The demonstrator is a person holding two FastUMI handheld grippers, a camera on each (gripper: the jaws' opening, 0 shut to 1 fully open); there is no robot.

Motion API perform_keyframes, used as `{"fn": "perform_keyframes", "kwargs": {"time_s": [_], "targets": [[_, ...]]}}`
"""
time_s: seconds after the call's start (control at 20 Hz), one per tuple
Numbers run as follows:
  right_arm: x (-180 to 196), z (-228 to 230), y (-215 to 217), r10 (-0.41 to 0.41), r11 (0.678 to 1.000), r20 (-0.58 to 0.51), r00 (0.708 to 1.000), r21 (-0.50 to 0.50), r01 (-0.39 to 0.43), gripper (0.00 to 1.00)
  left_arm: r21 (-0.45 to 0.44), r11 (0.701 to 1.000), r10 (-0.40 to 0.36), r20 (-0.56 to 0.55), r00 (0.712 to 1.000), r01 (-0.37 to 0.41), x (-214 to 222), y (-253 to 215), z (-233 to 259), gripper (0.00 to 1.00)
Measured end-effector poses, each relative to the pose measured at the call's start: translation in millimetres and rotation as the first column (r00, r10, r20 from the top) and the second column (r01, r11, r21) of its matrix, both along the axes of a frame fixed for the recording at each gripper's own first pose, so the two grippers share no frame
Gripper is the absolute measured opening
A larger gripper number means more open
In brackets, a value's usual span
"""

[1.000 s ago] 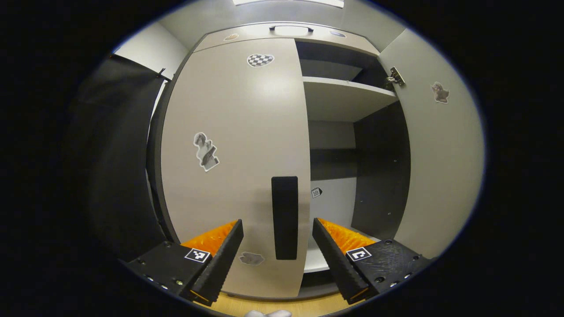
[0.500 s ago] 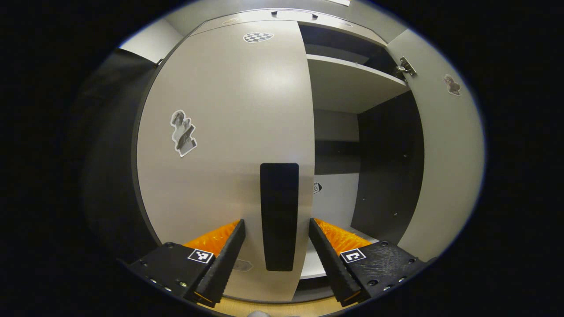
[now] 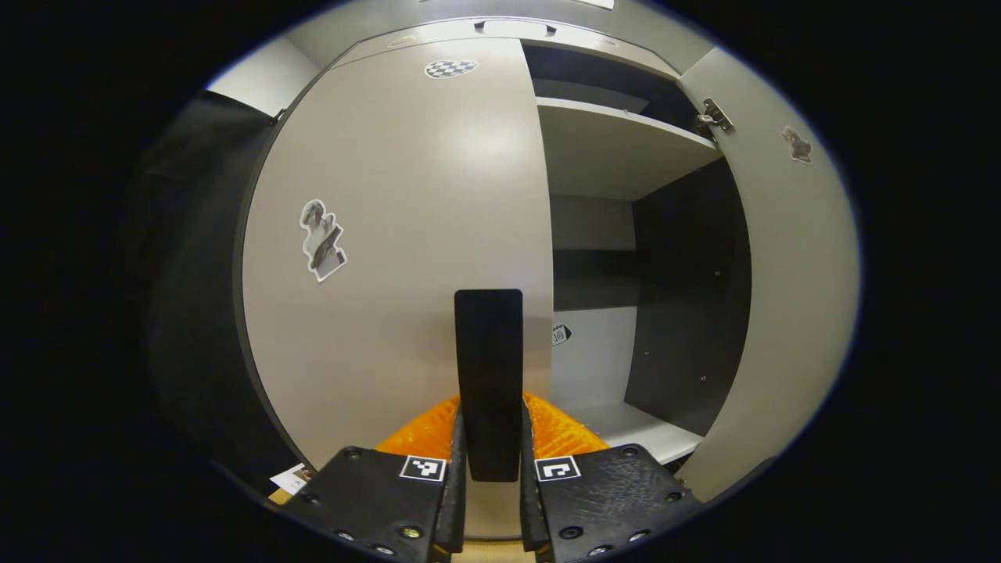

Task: Open the right door of the double-door shoe cabinet with the right hand, and open the left door with the left hand.

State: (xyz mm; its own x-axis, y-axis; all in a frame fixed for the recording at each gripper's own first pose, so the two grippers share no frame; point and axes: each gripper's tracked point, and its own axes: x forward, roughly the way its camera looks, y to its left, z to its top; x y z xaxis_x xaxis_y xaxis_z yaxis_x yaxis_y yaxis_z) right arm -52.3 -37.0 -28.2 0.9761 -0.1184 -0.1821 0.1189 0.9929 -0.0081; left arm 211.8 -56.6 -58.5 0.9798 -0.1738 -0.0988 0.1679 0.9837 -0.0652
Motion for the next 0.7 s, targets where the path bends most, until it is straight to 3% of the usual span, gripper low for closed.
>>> {"fn": "perform_keyframes", "kwargs": {"time_s": [0.05,0.15,0.2,0.3,0.6,0.65,0.7], "targets": [[-1,-1,0,0.002,1.000,-0.001,1.000,0.000,-0.002,1.00,-0.005,1.000,0.004,-0.002,1.000,-0.004,1,0,-1,0.25],[-1,-2,0,0.006,1.000,-0.003,1.000,0.000,-0.006,1.00,0.000,1.000,0.006,-0.007,1.000,-0.006,-1,1,-1,0.20],[-1,-2,0,0.010,1.000,-0.004,1.000,0.000,-0.010,1.00,-0.001,1.000,0.007,-0.004,1.000,-0.007,-1,1,0,0.10],[-2,-1,-1,0.012,1.000,0.000,1.000,0.000,-0.012,1.00,-0.004,1.000,-0.002,-0.008,1.000,0.002,-3,1,0,0.16],[-3,-6,1,0.046,0.999,0.001,0.999,0.012,-0.046,1.00,-0.011,1.000,-0.024,0.000,1.000,0.024,-15,3,2,0.16],[-4,-7,3,0.055,0.998,0.002,0.998,0.015,-0.055,1.00,-0.006,1.000,-0.026,0.006,1.000,0.026,-18,3,3,0.10],[-5,-7,4,0.063,0.998,0.002,0.998,0.017,-0.063,1.00,0.002,1.000,-0.030,0.005,1.000,0.030,-20,4,4,0.11]]}}
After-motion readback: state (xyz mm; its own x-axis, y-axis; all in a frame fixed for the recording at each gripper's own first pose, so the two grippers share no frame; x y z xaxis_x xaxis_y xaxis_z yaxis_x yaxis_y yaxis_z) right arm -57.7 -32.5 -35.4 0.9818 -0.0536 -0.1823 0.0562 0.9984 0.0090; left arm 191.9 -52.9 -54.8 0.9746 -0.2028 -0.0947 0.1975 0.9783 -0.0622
